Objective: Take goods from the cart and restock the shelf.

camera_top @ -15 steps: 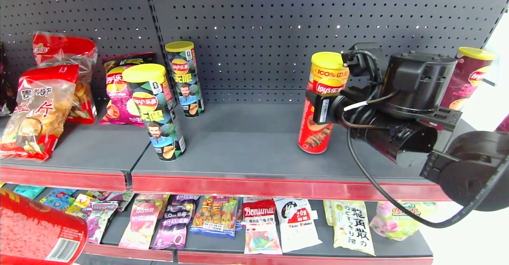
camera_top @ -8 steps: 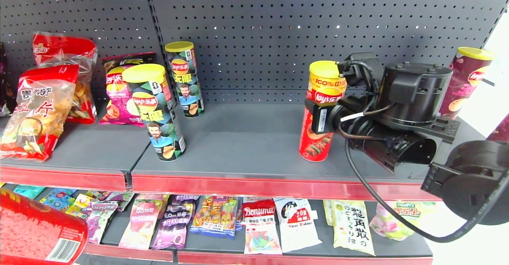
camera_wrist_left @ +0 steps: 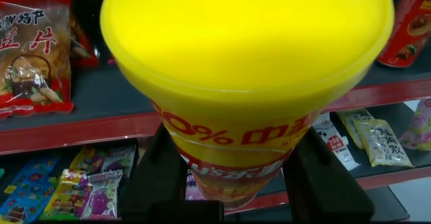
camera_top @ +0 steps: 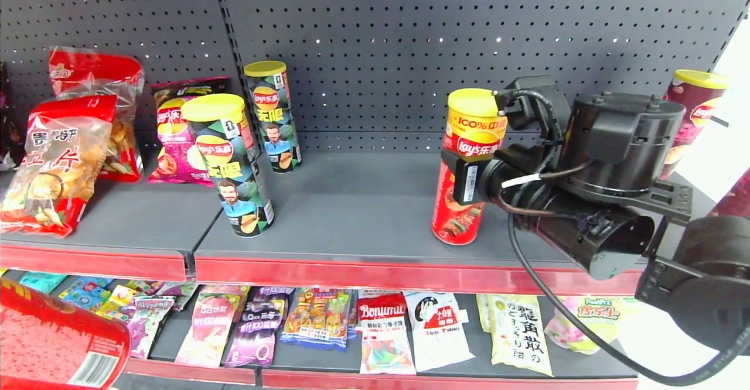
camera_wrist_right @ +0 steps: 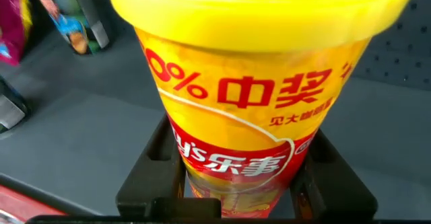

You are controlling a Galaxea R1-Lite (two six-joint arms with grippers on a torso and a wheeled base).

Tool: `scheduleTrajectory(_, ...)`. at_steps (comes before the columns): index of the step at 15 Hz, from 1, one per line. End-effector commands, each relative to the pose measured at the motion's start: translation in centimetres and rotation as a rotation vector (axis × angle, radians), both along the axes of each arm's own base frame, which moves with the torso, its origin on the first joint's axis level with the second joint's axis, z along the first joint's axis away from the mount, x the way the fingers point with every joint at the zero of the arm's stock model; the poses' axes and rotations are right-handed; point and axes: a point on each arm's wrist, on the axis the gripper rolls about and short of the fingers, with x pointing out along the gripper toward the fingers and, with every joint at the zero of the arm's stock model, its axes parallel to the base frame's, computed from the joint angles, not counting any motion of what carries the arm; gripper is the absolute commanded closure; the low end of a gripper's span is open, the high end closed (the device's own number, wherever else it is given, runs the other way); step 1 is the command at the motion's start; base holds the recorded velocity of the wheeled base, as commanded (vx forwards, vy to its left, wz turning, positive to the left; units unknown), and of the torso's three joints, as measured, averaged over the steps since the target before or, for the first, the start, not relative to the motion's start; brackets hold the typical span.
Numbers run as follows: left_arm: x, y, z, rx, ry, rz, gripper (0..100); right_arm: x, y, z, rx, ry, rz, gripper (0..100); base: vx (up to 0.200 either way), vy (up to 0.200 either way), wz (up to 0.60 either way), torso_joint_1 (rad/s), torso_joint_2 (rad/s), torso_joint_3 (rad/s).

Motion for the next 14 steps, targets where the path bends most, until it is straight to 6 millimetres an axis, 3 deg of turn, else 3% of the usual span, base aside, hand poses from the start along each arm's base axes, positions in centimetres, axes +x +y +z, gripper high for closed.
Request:
scheduleTrajectory(1, 0.03, 0.01, 0.0, 0.0, 0.001, -0.001, 100, -0.39, -0.23, -0.41, -0.009, 0.011, 0.003, 100, 0.0, 0.0, 0.0, 0.0, 0.0, 0.0)
scheduleTrajectory(14, -0.01, 0.0, -0.12, -0.001, 0.006, 0.001, 100, -1.11, -0.02, -1.14, 0.017, 0.04, -0.032, 100, 0.0, 0.0, 0.0, 0.0, 0.0, 0.0)
